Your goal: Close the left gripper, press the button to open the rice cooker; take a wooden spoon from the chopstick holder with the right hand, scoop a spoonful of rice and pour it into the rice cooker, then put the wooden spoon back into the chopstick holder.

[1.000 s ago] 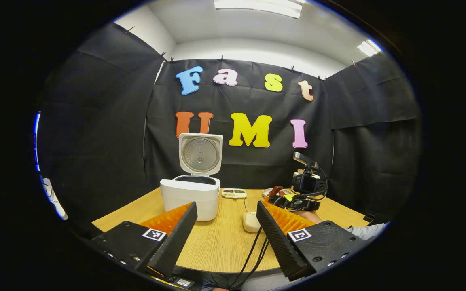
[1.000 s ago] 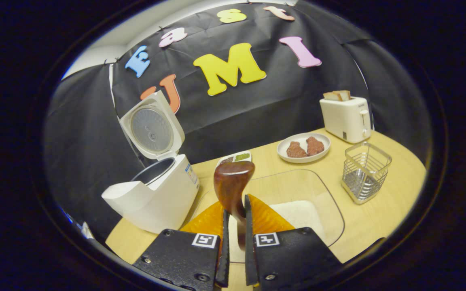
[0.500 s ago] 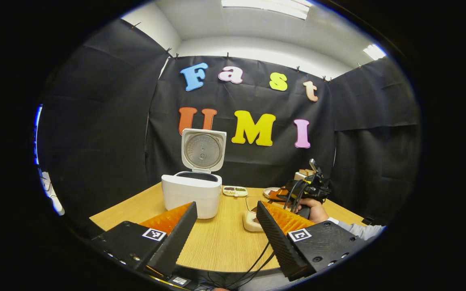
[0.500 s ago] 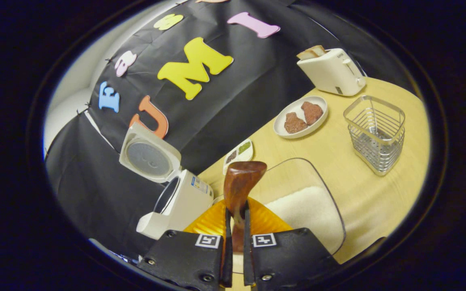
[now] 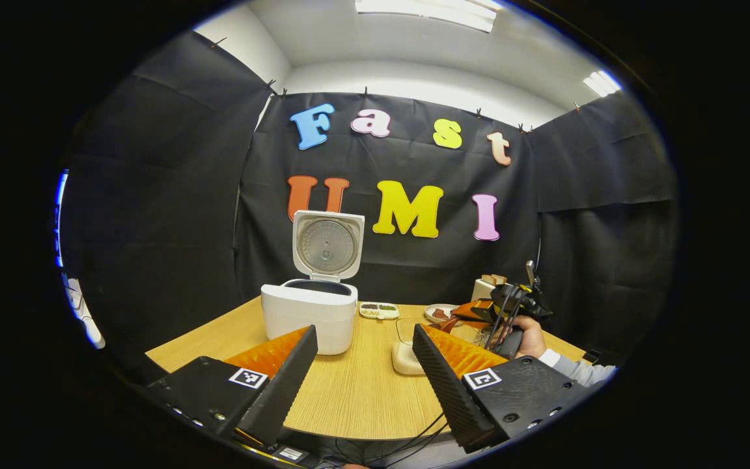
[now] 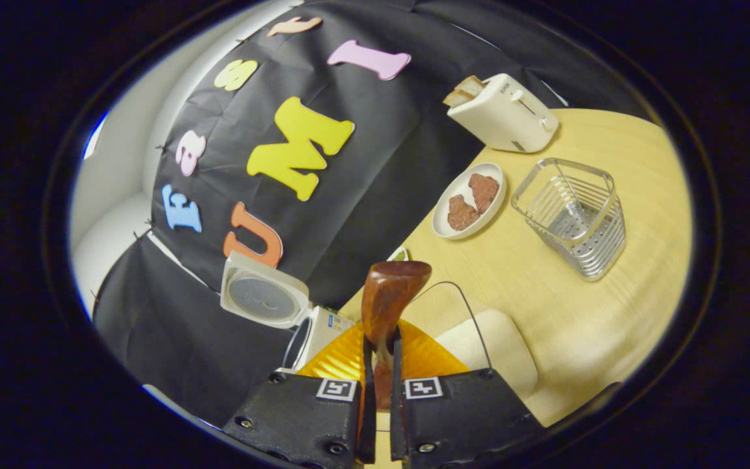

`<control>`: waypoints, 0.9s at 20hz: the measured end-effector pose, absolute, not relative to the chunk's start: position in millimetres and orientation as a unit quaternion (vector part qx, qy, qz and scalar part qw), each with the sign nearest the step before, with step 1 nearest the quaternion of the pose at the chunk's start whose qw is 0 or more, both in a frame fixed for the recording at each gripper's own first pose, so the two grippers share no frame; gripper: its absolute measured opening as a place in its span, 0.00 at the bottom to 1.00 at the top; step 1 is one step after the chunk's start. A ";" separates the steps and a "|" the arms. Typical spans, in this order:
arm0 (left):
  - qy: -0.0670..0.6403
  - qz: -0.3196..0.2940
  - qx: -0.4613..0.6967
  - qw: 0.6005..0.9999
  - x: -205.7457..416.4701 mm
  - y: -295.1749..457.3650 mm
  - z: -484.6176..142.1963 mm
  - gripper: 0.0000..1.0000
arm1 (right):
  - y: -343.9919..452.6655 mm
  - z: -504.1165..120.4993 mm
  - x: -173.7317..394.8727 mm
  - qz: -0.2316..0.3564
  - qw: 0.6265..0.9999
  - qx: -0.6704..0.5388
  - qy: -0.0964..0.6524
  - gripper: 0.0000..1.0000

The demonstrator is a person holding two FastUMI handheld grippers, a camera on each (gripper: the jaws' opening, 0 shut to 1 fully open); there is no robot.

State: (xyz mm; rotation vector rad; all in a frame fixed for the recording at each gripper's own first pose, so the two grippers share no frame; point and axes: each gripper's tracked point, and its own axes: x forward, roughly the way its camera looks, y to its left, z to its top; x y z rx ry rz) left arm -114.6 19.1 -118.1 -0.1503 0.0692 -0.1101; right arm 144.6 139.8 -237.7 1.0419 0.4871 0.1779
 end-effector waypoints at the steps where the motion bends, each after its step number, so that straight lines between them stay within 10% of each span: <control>1: 0.037 -0.056 -0.075 0.995 -114.1 19.1 -119.5 0.94 | 137.2 -234.1 144.3 0.084 0.829 0.506 0.223 0.13; 9: 0.038 -0.051 -0.070 0.996 -114.9 19.9 -120.8 0.94 | 127.9 -193.4 142.5 0.132 0.675 0.707 0.162 0.13; 18: 0.035 -0.048 -0.056 0.997 -113.5 21.4 -120.7 0.94 | 149.2 -162.7 147.0 0.160 0.703 0.673 0.163 0.13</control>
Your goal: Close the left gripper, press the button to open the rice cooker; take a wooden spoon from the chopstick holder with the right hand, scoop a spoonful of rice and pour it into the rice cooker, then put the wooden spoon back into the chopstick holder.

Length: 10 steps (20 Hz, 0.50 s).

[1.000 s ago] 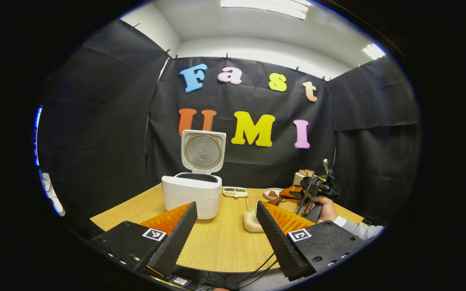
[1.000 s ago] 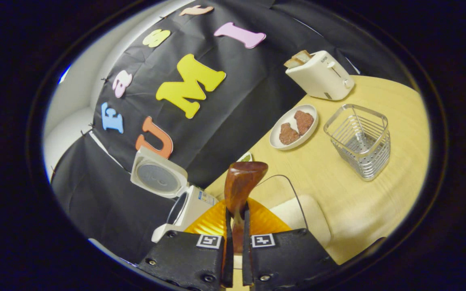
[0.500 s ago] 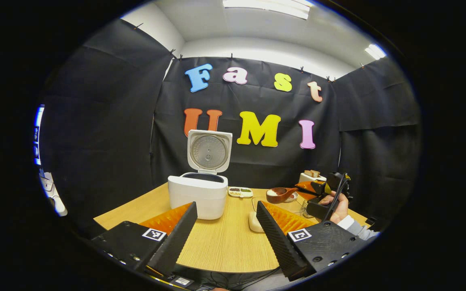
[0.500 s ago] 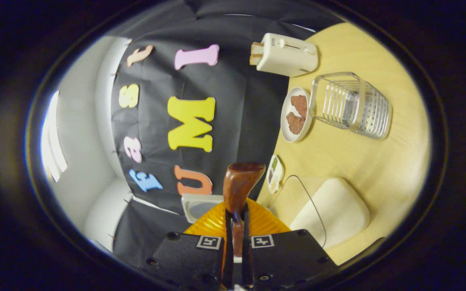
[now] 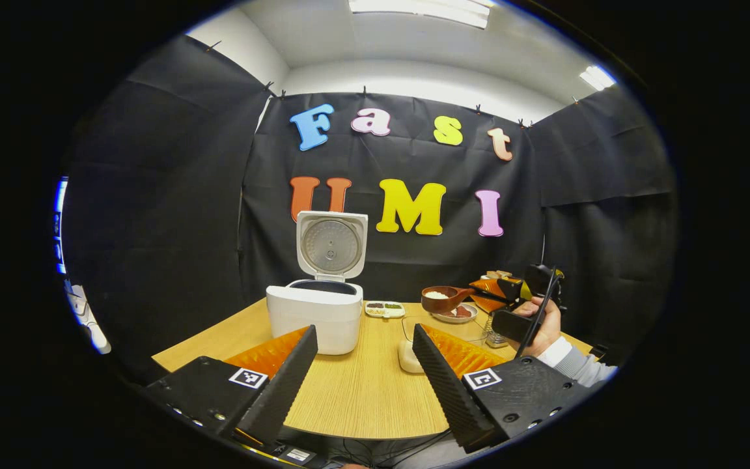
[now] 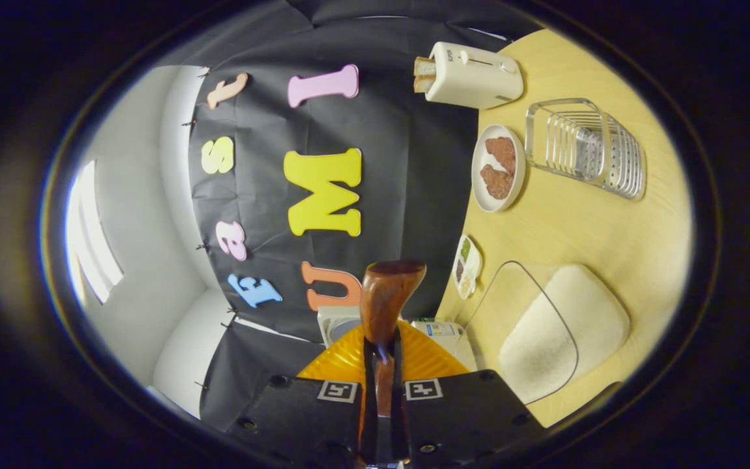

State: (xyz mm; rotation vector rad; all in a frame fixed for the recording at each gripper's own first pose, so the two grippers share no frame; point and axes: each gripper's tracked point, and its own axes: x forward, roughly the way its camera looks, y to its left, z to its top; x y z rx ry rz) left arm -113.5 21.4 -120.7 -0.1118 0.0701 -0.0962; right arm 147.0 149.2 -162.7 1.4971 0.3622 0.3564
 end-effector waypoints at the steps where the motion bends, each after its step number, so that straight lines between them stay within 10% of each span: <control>1: 0.036 -0.044 -0.056 0.997 -113.3 24.2 -120.7 0.94 | 153.7 -156.9 153.0 0.160 0.708 0.669 0.163 0.13; 10: 0.036 -0.020 -0.042 0.998 -97.0 27.2 -133.9 0.94 | 233.7 -106.0 217.7 0.211 0.782 0.560 0.178 0.13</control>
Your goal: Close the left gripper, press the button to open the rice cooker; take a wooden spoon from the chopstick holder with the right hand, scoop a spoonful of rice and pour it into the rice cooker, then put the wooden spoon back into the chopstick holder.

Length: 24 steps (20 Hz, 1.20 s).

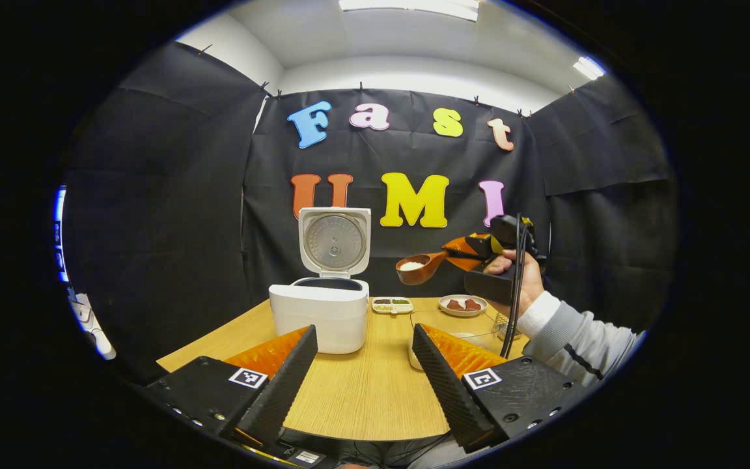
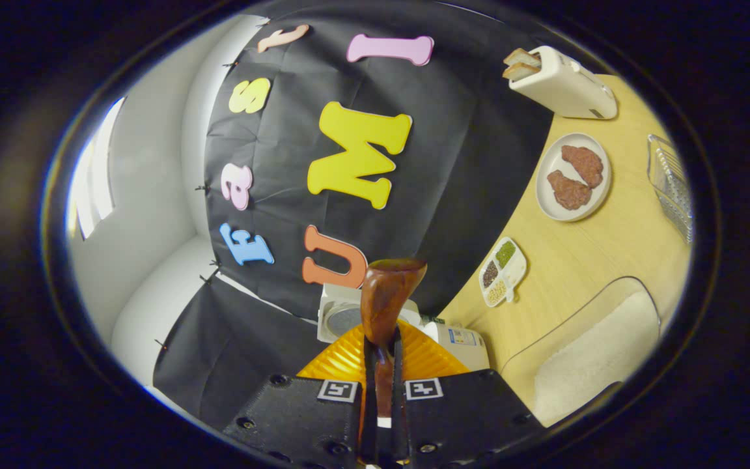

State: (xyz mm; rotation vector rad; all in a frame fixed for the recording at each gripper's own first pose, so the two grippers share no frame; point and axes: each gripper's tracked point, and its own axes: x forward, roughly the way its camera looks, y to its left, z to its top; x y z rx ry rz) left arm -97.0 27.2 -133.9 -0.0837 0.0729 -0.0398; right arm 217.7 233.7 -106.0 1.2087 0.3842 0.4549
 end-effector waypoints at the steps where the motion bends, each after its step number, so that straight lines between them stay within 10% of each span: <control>1: 0.035 -0.010 -0.053 0.998 -91.7 27.4 -134.0 0.94 | 244.1 -104.2 224.9 0.215 0.790 0.545 0.180 0.13; 12: 0.024 -0.010 -0.057 0.998 -81.0 16.3 -141.3 0.94 | 362.1 -91.6 297.3 0.214 0.918 0.286 0.173 0.14; 24: 0.041 0.028 -0.051 0.997 -75.5 58.3 -158.1 0.94 | 410.7 -109.3 326.9 0.210 0.967 0.091 0.113 0.13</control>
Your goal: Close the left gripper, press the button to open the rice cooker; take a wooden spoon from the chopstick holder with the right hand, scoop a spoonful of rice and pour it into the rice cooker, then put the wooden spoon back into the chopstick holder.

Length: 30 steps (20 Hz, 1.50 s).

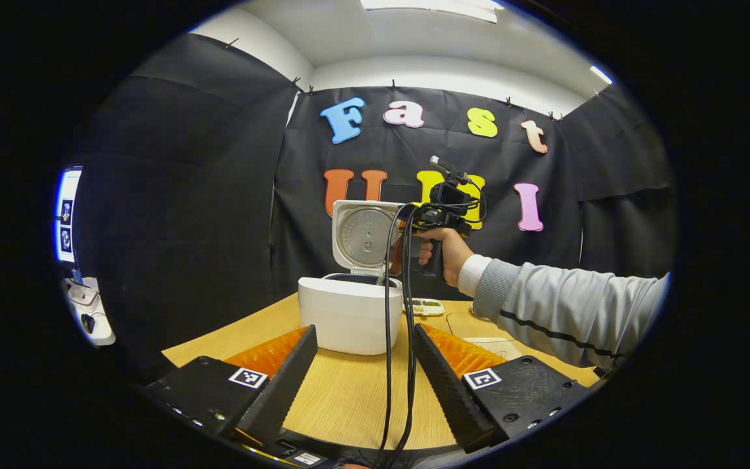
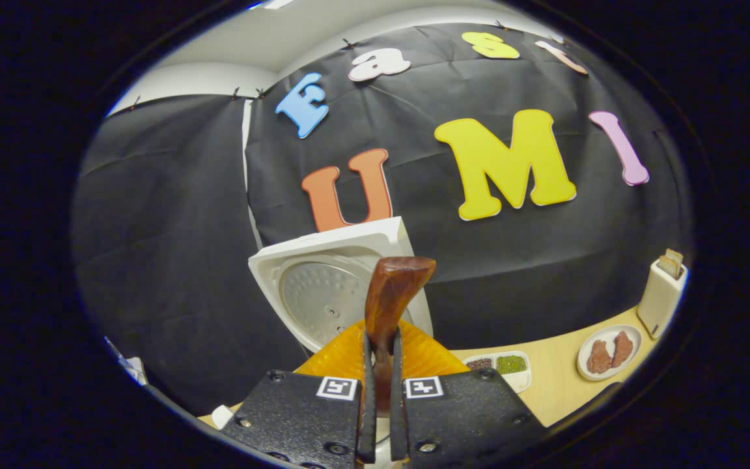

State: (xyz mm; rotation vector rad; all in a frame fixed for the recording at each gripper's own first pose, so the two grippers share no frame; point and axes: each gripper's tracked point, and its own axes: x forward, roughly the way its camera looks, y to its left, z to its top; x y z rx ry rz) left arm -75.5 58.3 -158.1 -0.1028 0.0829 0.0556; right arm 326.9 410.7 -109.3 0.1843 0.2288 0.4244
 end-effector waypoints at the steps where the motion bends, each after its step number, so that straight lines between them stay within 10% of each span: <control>1: 0.041 0.024 -0.051 0.998 -77.1 57.2 -156.7 0.94 | 412.1 -112.4 326.6 0.209 0.968 0.077 0.114 0.13; 12: 0.037 0.021 -0.041 0.998 -80.5 55.7 -151.5 0.94 | 438.7 -121.1 288.0 0.221 0.962 -0.156 0.022 0.14; 30: 0.041 -0.013 -0.047 0.998 -80.8 -5.0 -140.9 0.94 | 401.0 -107.6 268.2 0.204 0.978 -0.045 0.029 0.15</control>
